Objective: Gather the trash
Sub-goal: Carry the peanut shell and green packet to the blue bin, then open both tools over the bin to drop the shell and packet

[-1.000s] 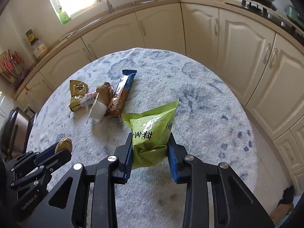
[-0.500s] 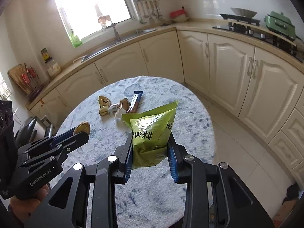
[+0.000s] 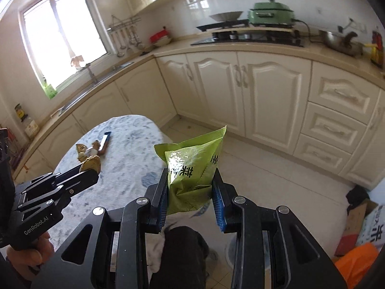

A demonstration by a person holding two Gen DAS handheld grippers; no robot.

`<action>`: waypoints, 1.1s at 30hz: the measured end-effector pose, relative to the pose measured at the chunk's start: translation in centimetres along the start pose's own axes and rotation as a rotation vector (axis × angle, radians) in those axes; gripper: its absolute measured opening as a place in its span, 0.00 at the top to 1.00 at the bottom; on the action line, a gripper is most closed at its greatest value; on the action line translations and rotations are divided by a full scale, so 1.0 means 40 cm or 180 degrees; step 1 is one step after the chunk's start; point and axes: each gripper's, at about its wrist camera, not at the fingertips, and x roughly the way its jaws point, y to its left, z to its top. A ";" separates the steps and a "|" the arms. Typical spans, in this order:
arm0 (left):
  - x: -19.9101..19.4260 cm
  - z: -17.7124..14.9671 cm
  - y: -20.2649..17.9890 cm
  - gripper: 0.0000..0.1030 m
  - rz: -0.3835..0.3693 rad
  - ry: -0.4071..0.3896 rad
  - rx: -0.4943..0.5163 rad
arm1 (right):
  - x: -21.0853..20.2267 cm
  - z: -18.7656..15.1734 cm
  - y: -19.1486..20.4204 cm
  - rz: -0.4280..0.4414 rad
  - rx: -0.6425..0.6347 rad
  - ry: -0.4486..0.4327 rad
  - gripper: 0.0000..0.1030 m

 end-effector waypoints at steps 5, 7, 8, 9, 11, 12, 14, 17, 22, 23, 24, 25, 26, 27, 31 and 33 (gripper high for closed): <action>0.113 -0.004 -0.102 0.86 -0.0283 0.0324 0.0169 | -0.004 -0.073 -0.150 -0.0307 0.0318 0.0169 0.69; 0.165 -0.014 -0.139 0.86 -0.0344 0.0472 0.0221 | 0.016 -0.110 -0.205 -0.0403 0.0461 0.0279 0.69; 0.193 -0.017 -0.155 0.86 -0.0369 0.0554 0.0243 | 0.026 -0.128 -0.228 -0.0423 0.0533 0.0328 0.69; 0.222 -0.025 -0.170 0.86 -0.0417 0.0656 0.0254 | 0.038 -0.149 -0.254 -0.0426 0.0623 0.0382 0.69; 0.278 -0.047 -0.202 0.86 -0.0470 0.0840 0.0296 | 0.069 -0.189 -0.301 -0.0459 0.0782 0.0507 0.69; 0.306 -0.057 -0.213 0.86 -0.0484 0.0939 0.0314 | 0.086 -0.208 -0.323 -0.0467 0.0859 0.0576 0.69; 0.354 -0.063 -0.237 0.86 -0.0544 0.1138 0.0329 | 0.115 -0.241 -0.361 -0.0456 0.0983 0.0696 0.69; 0.414 -0.077 -0.281 0.86 -0.0537 0.1306 0.0449 | 0.157 -0.272 -0.399 -0.0465 0.1120 0.0858 0.69; 0.518 -0.096 -0.328 0.86 -0.0574 0.1546 0.0470 | 0.212 -0.315 -0.452 -0.0482 0.1304 0.1053 0.68; 0.543 -0.088 -0.338 0.86 -0.0579 0.1591 0.0486 | 0.220 -0.322 -0.460 -0.0493 0.1331 0.1086 0.67; 0.567 -0.087 -0.346 0.86 -0.0584 0.1647 0.0511 | 0.227 -0.329 -0.469 -0.0499 0.1353 0.1105 0.66; 0.596 -0.079 -0.353 0.85 -0.0589 0.1697 0.0532 | 0.232 -0.335 -0.477 -0.0520 0.1388 0.1115 0.66; 0.615 -0.075 -0.360 0.85 -0.0592 0.1743 0.0559 | 0.237 -0.340 -0.485 -0.0545 0.1429 0.1122 0.66; 0.630 -0.074 -0.367 0.84 -0.0581 0.1772 0.0595 | 0.240 -0.344 -0.493 -0.0555 0.1459 0.1140 0.65; 0.674 -0.052 -0.358 0.60 -0.0512 0.1823 0.0618 | 0.246 -0.360 -0.511 -0.0589 0.1554 0.1181 0.47; 0.673 -0.050 -0.351 0.34 -0.0413 0.1788 0.0634 | 0.243 -0.364 -0.516 -0.0643 0.1589 0.1179 0.36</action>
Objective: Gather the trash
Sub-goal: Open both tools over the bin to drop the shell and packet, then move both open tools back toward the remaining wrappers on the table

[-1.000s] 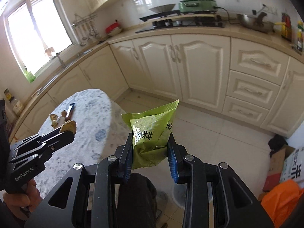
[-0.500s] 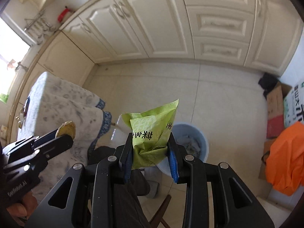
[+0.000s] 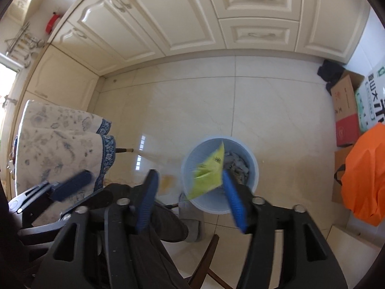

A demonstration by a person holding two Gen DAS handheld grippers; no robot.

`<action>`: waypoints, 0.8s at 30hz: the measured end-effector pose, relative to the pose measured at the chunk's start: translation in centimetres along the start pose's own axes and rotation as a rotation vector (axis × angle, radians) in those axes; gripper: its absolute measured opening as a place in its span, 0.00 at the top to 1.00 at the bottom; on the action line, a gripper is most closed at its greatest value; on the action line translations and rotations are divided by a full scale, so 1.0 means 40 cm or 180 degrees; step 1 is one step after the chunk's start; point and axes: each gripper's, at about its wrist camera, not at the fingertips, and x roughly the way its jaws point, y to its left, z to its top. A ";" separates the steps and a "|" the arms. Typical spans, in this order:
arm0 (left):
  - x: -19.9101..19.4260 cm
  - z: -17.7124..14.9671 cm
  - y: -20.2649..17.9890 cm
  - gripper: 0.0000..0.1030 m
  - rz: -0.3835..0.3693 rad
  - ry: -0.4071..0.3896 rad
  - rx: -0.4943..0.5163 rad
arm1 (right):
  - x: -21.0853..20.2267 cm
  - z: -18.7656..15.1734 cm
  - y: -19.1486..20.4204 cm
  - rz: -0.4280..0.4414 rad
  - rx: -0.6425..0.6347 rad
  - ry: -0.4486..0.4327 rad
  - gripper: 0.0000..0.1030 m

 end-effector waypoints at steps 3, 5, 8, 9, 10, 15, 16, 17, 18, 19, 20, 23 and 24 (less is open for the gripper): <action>-0.028 -0.026 0.007 0.05 0.0205 -0.0160 0.0009 | -0.008 -0.002 -0.014 -0.0033 0.0086 -0.0040 0.18; -0.044 -0.029 0.003 0.01 0.0302 -0.0225 0.0023 | -0.014 0.000 -0.022 -0.0087 0.0130 -0.0065 0.01; -0.074 -0.044 -0.006 0.01 0.0445 -0.0299 0.0055 | -0.024 0.004 -0.017 -0.0134 0.0116 -0.0079 0.00; -0.091 -0.055 -0.007 0.01 0.0479 -0.0341 0.0055 | -0.028 0.005 -0.012 -0.0147 0.0102 -0.0080 0.00; -0.112 -0.065 -0.007 0.01 0.0502 -0.0398 0.0053 | -0.033 0.006 -0.006 -0.0156 0.0089 -0.0089 0.00; -0.233 -0.127 0.009 0.01 0.0611 -0.0727 0.0003 | -0.072 0.018 0.044 -0.0072 0.0015 -0.0180 0.00; -0.255 -0.140 0.014 0.01 0.0651 -0.0783 -0.0017 | -0.084 0.022 0.061 -0.0062 -0.0029 -0.0213 0.00; -0.284 -0.151 0.021 0.01 0.0680 -0.0854 -0.0065 | -0.096 0.024 0.080 -0.0047 -0.0077 -0.0244 0.00; -0.310 -0.174 0.033 0.01 0.0690 -0.0925 -0.0110 | -0.108 0.027 0.100 -0.0026 -0.0128 -0.0277 0.00; -0.337 -0.193 0.040 0.01 0.0713 -0.1000 -0.0161 | -0.120 0.029 0.125 -0.0003 -0.0182 -0.0312 0.00; -0.364 -0.208 0.049 0.01 0.0745 -0.1070 -0.0211 | -0.135 0.031 0.152 0.0026 -0.0245 -0.0352 0.00; -0.453 -0.262 0.076 0.01 0.0871 -0.1289 -0.0358 | -0.178 0.036 0.237 0.0115 -0.0454 -0.0473 0.00; -0.486 -0.283 0.087 0.01 0.0909 -0.1363 -0.0418 | -0.193 0.038 0.267 0.0144 -0.0523 -0.0516 0.00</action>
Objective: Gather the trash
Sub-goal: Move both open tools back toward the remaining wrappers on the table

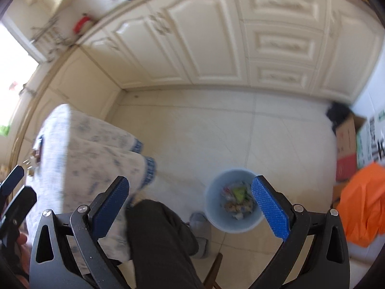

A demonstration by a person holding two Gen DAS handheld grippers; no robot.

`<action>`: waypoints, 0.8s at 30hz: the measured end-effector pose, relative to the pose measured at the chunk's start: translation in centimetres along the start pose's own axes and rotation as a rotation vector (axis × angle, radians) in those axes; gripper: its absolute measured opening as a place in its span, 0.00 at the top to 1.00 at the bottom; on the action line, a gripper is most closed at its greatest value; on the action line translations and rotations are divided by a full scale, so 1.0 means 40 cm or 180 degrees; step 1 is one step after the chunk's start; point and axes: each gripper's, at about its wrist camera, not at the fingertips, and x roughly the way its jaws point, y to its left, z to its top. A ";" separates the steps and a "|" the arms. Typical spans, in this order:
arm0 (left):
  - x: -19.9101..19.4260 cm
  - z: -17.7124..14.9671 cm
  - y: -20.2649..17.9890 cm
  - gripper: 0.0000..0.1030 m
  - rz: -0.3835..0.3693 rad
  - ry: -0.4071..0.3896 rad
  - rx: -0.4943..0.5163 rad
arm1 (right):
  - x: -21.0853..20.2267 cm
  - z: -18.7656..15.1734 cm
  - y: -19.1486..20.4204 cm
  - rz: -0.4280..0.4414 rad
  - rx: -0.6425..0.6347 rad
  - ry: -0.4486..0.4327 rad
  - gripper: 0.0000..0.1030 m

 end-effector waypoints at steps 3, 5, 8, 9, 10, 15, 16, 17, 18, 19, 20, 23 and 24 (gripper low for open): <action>-0.094 -0.022 0.060 0.01 0.0120 -0.0182 -0.0185 | -0.042 0.021 0.101 0.0113 -0.0247 -0.0149 0.00; -0.154 -0.048 0.099 0.01 0.0215 -0.0292 -0.0292 | -0.069 0.032 0.174 0.0198 -0.0419 -0.0247 0.00; -0.229 -0.086 0.161 0.01 0.0382 -0.0424 -0.0493 | -0.103 0.041 0.277 0.0336 -0.0664 -0.0363 0.00; -0.252 -0.097 0.180 0.01 0.0422 -0.0456 -0.0563 | -0.112 0.041 0.307 0.0382 -0.0737 -0.0392 0.00; -0.274 -0.106 0.199 0.01 0.0463 -0.0489 -0.0633 | -0.123 0.041 0.346 0.0444 -0.0829 -0.0427 0.00; -0.384 -0.165 0.279 0.01 0.0716 -0.0669 -0.0964 | -0.164 0.035 0.515 0.0676 -0.1217 -0.0565 0.00; -0.403 -0.168 0.296 0.01 0.0761 -0.0708 -0.1015 | -0.173 0.033 0.546 0.0728 -0.1285 -0.0592 0.00; -0.424 -0.178 0.309 0.01 0.0822 -0.0745 -0.1065 | -0.183 0.032 0.573 0.0770 -0.1346 -0.0620 0.00; -0.444 -0.189 0.320 0.01 0.0890 -0.0777 -0.1114 | -0.194 0.029 0.603 0.0807 -0.1421 -0.0658 0.00; -0.466 -0.202 0.333 0.01 0.0954 -0.0809 -0.1163 | -0.204 0.026 0.635 0.0844 -0.1502 -0.0697 0.00; -0.481 -0.208 0.345 0.01 0.1008 -0.0835 -0.1207 | -0.214 0.023 0.660 0.0883 -0.1568 -0.0728 0.00; -0.537 -0.240 0.379 0.01 0.1154 -0.0914 -0.1373 | -0.242 0.010 0.736 0.0976 -0.1759 -0.0830 0.00; -0.547 -0.244 0.383 0.01 0.1198 -0.0941 -0.1417 | -0.251 0.006 0.763 0.1004 -0.1825 -0.0867 0.00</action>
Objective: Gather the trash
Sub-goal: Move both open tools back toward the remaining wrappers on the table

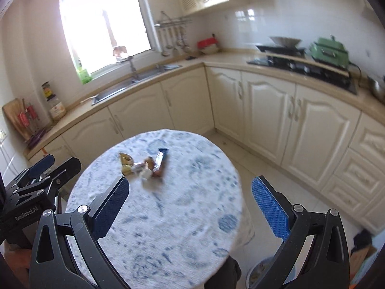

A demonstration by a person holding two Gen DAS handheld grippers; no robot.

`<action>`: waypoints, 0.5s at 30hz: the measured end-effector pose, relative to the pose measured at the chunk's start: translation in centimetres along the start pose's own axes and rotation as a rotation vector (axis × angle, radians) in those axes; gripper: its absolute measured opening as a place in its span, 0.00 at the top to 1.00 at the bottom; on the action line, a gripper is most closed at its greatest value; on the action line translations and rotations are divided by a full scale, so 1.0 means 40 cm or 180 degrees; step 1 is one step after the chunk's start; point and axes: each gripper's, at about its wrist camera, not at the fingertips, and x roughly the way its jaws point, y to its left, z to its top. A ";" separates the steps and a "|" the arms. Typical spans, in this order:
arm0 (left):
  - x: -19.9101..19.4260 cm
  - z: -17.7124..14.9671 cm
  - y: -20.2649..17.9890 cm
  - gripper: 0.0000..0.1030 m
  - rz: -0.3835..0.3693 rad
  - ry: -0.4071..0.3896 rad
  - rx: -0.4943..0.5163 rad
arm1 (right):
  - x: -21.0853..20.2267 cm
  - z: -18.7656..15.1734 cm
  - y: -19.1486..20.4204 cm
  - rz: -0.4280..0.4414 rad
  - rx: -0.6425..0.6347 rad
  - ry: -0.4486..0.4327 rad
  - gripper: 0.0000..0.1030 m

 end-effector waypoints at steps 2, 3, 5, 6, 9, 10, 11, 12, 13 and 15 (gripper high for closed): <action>-0.021 0.002 0.024 0.01 0.0098 -0.0064 -0.0070 | -0.001 0.021 0.046 0.0063 -0.0116 -0.0066 0.00; -0.031 0.002 0.037 0.01 0.0152 -0.0090 -0.0099 | -0.002 0.031 0.067 0.0087 -0.0170 -0.0101 0.00; -0.038 0.014 0.064 0.01 0.0249 -0.0138 -0.0146 | -0.002 0.049 0.109 0.0120 -0.0303 -0.0163 0.00; -0.048 0.011 0.079 0.01 0.0295 -0.0151 -0.0175 | 0.001 0.056 0.128 0.0136 -0.0365 -0.0186 0.00; -0.050 0.010 0.108 0.01 0.0400 -0.0171 -0.0252 | 0.020 0.072 0.178 0.0192 -0.0522 -0.0221 0.00; -0.047 0.007 0.114 0.01 0.0435 -0.0163 -0.0267 | 0.027 0.074 0.192 0.0218 -0.0559 -0.0218 0.00; -0.049 0.000 0.124 0.01 0.0482 -0.0160 -0.0283 | 0.035 0.076 0.204 0.0238 -0.0587 -0.0215 0.00; -0.046 0.003 0.134 0.01 0.0510 -0.0149 -0.0287 | 0.047 0.077 0.212 0.0249 -0.0604 -0.0206 0.00; -0.042 -0.002 0.140 0.01 0.0537 -0.0127 -0.0296 | 0.061 0.077 0.221 0.0267 -0.0621 -0.0187 0.00; -0.017 -0.001 0.156 0.01 0.0558 -0.0085 -0.0313 | 0.088 0.075 0.233 0.0288 -0.0640 -0.0143 0.00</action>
